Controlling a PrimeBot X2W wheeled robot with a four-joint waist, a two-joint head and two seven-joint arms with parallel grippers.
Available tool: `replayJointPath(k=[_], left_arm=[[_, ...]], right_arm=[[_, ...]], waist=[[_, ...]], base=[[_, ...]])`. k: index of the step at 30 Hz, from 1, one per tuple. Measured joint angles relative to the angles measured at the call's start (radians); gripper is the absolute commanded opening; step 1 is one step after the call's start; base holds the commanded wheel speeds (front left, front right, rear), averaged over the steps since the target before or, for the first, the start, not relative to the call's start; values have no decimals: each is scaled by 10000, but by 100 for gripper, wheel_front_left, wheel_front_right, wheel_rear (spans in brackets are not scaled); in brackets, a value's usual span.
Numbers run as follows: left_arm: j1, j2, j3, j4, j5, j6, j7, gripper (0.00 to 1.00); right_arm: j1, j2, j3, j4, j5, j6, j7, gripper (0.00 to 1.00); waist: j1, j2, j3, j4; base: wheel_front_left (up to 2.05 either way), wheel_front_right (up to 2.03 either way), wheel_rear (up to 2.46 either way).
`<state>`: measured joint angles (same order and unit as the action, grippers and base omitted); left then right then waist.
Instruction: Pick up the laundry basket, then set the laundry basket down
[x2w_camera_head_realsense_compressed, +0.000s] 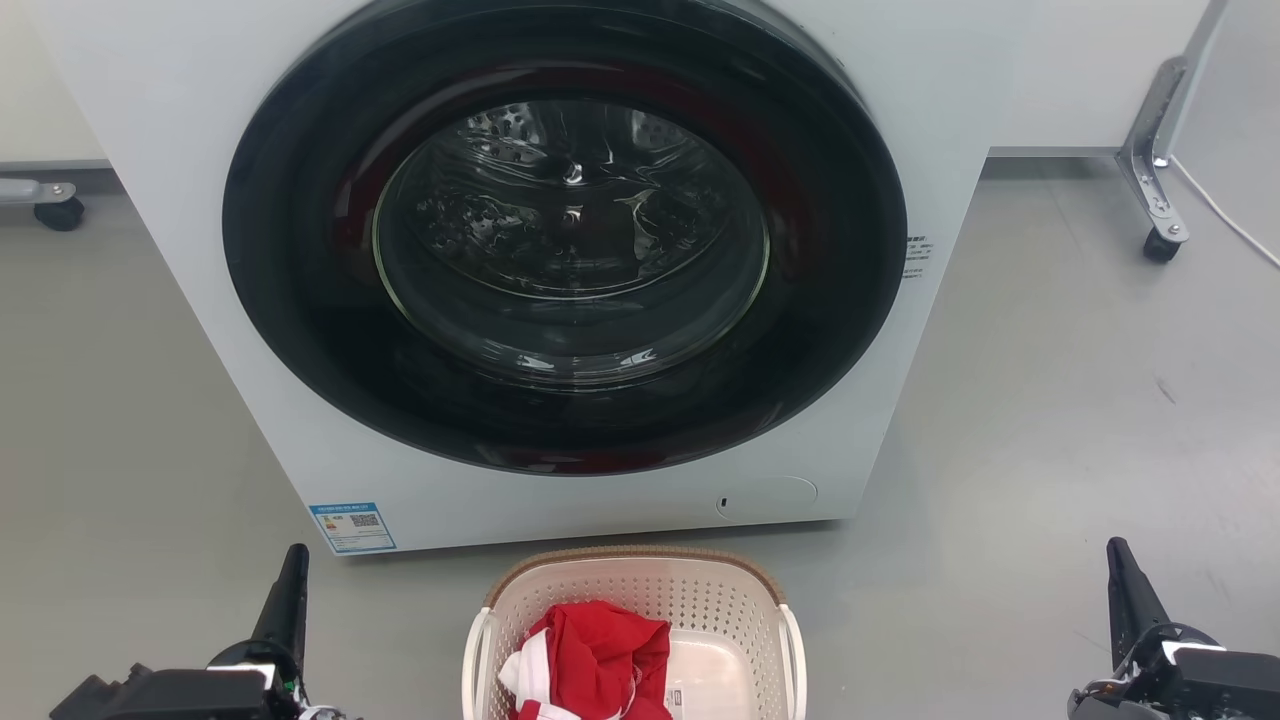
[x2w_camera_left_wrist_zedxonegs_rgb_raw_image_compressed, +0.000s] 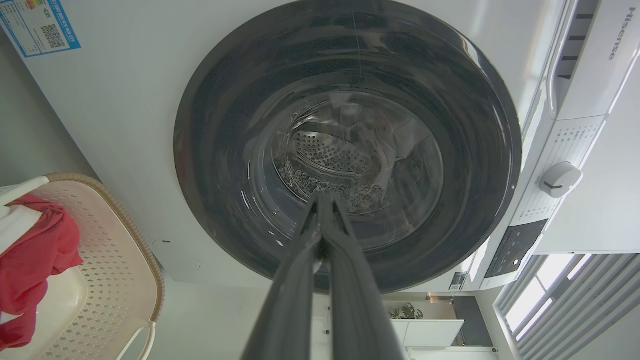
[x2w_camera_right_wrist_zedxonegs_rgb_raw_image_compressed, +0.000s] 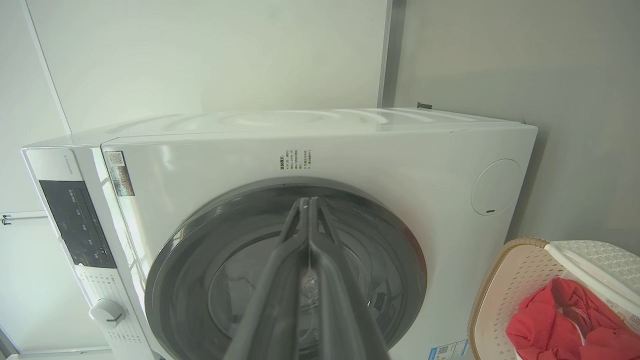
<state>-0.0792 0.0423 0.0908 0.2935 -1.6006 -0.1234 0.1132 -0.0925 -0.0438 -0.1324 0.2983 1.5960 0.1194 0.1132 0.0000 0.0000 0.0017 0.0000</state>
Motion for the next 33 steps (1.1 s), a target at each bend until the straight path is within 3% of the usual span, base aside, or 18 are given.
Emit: replayJointPath(k=[33], left_arm=[[0, 0, 0, 10, 0, 0, 0, 0]], right_arm=[[0, 0, 0, 0, 10, 10, 0, 0]], waist=[[0, 0, 0, 0]], base=[[0, 0, 0]])
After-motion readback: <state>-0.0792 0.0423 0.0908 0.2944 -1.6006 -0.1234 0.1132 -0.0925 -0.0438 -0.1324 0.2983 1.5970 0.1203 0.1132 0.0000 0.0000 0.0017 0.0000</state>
